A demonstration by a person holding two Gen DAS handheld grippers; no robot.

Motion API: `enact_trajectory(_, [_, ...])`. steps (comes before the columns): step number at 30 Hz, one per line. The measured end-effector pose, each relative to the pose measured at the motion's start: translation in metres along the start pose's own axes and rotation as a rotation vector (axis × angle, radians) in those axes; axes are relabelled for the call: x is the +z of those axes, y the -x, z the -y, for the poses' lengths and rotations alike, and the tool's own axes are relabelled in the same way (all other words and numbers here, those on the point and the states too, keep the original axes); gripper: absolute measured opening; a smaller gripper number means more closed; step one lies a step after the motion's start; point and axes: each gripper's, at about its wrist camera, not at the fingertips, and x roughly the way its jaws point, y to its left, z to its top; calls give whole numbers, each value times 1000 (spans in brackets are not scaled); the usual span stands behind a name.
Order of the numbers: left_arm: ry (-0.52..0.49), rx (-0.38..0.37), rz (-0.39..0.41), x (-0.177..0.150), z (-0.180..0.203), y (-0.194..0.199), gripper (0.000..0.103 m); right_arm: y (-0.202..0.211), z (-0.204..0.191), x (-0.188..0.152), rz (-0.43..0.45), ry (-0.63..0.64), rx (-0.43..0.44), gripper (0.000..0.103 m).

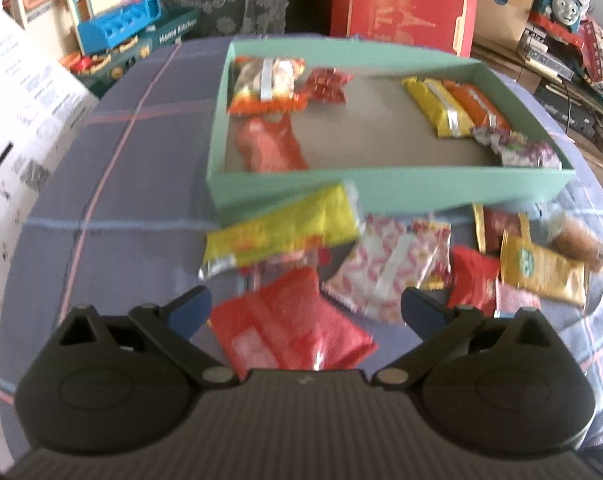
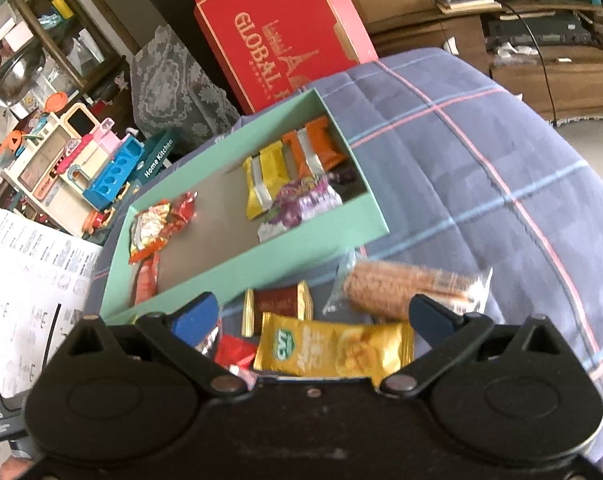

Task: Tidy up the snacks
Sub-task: 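Move both grippers back over the snack heap, then grasp the red foil bag with the left gripper while the right grasps the blue cracker packet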

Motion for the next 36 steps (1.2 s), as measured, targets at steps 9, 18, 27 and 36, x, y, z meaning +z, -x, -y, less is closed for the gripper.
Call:
enact_trajectory(9, [25, 11, -40, -24, -15, -6, 103, -13, -5, -24, -69, 26, 49, 103])
enact_trajectory(18, [46, -3, -54, -29, -24, -12, 103, -21, -9, -25, -97, 45, 49, 103])
enact_trajectory(27, [44, -24, -67, -24, -19, -22, 103, -36, -19, -35, -154, 57, 56, 103])
enact_trajectory(36, [73, 7, -52, -13, -17, -34, 103, -43, -24, -45, -189, 54, 58, 100])
